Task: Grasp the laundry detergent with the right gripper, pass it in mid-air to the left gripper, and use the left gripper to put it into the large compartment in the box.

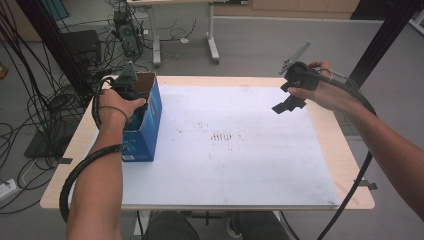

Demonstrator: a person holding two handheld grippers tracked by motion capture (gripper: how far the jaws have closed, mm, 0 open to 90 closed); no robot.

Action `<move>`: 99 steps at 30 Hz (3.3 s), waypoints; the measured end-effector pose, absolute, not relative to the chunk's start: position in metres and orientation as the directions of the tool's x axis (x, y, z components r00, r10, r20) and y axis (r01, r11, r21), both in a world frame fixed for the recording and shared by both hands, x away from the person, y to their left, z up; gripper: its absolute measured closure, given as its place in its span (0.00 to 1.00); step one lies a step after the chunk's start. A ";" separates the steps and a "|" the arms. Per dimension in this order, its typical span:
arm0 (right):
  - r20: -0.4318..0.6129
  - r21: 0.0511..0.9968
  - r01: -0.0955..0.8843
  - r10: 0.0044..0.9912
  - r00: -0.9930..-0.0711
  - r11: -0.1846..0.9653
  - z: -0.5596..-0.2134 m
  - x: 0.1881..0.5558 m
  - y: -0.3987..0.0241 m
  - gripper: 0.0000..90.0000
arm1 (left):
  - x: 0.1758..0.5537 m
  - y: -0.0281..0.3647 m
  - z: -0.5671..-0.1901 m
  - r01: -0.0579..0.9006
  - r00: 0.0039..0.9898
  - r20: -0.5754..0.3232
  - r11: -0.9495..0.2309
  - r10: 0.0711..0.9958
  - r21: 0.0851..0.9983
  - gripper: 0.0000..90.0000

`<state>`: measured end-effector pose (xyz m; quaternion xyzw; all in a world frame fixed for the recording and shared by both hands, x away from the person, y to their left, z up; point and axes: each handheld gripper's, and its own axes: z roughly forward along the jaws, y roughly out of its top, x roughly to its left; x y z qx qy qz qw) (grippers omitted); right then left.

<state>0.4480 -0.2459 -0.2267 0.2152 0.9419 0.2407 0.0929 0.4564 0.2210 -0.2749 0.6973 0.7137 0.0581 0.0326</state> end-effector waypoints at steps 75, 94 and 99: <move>-0.098 0.419 0.433 0.514 -0.852 0.798 -0.226 0.479 -0.255 0.10 | 0.442 0.069 -0.211 0.935 0.285 -0.078 -0.259 0.955 0.243 0.18; -0.094 0.420 0.451 0.532 -0.842 0.787 -0.226 0.482 -0.262 0.10 | 0.447 0.061 -0.215 0.932 0.303 -0.090 -0.276 0.949 0.237 0.18; -0.093 0.424 0.449 0.531 -0.842 0.786 -0.225 0.481 -0.262 0.10 | 0.446 0.059 -0.214 0.930 0.307 -0.087 -0.279 0.948 0.239 0.18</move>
